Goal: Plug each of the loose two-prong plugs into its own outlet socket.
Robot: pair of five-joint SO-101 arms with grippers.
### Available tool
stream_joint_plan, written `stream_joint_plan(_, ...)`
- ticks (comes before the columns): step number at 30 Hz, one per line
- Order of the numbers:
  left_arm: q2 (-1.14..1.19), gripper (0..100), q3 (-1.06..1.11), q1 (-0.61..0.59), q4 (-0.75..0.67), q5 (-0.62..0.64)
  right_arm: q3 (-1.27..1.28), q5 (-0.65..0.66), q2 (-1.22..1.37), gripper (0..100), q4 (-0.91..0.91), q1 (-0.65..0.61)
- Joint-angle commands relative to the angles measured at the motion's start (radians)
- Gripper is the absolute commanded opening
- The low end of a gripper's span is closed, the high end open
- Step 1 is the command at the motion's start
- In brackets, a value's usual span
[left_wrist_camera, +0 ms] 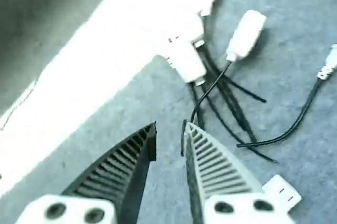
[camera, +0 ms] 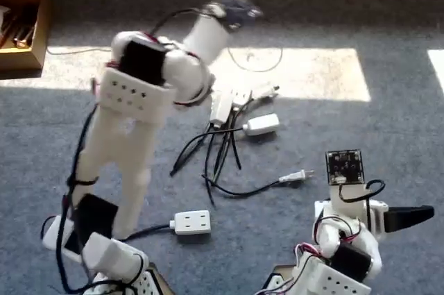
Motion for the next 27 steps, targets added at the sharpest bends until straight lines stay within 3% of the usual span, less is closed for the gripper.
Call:
stream_joint_plan(1,-0.142,9,0.219,-0.168,0.003,0.041,-0.321,0.021,0.176,68.8,0.064,-0.03)
stream_joint_plan(5,-0.177,9,0.553,-0.289,-0.157,0.06,-0.668,-0.038,0.585,68.8,0.171,-0.128)
stream_joint_plan(12,-0.189,9,1.098,-0.43,-0.632,0.063,-1.127,-0.29,1.334,68.8,0.381,-0.427)
stream_joint_plan(16,-0.189,9,1.3,-0.498,-0.931,0.155,-1.13,-0.425,1.419,64.9,0.384,-0.605)
stream_joint_plan(19,-0.18,9,1.325,-0.572,-1.063,0.169,-1.041,-0.531,1.423,48.9,0.403,-0.691)
stream_joint_plan(23,-0.18,9,1.351,-0.573,-1.103,0.195,-0.958,-0.578,1.429,23.2,0.381,-0.673)
stream_joint_plan(27,-0.18,9,1.353,-0.573,-1.103,0.195,-0.946,-0.519,1.429,27.6,0.42,-0.622)
